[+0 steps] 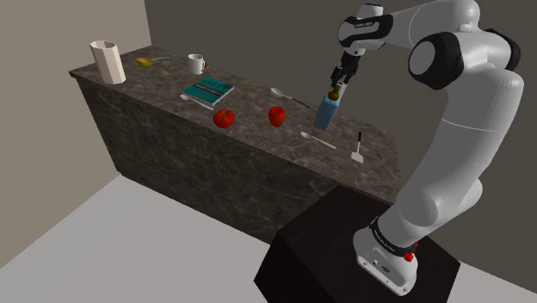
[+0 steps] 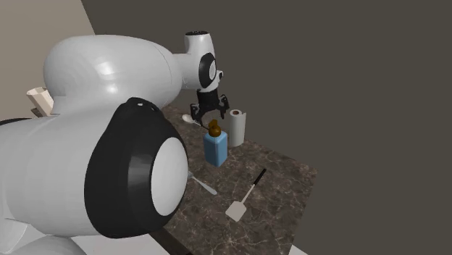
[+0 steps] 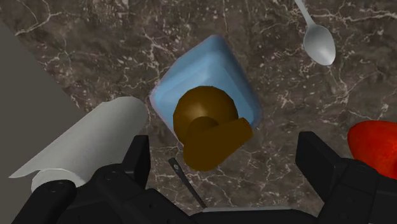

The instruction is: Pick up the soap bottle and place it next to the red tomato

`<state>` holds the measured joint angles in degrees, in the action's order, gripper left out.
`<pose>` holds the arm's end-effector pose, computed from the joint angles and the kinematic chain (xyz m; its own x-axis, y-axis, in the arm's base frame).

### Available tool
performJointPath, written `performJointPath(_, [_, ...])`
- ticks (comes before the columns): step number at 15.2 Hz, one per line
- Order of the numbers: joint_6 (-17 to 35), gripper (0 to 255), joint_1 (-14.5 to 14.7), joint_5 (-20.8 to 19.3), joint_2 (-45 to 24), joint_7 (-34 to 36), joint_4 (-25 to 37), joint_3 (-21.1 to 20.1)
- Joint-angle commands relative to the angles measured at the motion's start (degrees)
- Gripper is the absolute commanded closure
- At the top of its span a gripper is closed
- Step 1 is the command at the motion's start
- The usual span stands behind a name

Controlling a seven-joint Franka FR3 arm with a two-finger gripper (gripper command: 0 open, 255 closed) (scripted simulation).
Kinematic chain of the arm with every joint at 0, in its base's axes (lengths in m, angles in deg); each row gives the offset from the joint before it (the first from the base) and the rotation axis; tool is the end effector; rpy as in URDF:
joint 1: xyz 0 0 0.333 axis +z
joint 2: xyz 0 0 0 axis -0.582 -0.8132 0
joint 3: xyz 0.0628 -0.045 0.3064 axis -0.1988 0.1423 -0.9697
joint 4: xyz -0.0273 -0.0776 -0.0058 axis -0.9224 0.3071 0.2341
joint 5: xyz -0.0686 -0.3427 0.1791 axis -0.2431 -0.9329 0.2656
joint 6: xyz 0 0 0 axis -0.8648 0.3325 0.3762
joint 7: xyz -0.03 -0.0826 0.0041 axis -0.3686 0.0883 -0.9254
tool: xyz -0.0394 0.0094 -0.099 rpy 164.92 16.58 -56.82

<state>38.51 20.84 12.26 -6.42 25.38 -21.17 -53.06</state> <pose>0.5636 -0.3567 0.4445 0.9968 -0.0746 0.0298 -0.0771 -0.9925 0.0953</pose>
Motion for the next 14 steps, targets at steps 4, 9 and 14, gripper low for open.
performJointPath(4, [2.82, 0, -0.43, 0.63, -1.65, -0.51, -1.19, -0.17])
performJointPath(9, [3.82, 0, -0.52, 0.81, -2.12, -0.62, -1.74, -0.24])
performJointPath(14, [3.81, 255, -0.52, 0.81, -2.11, -0.62, -1.74, -0.24])
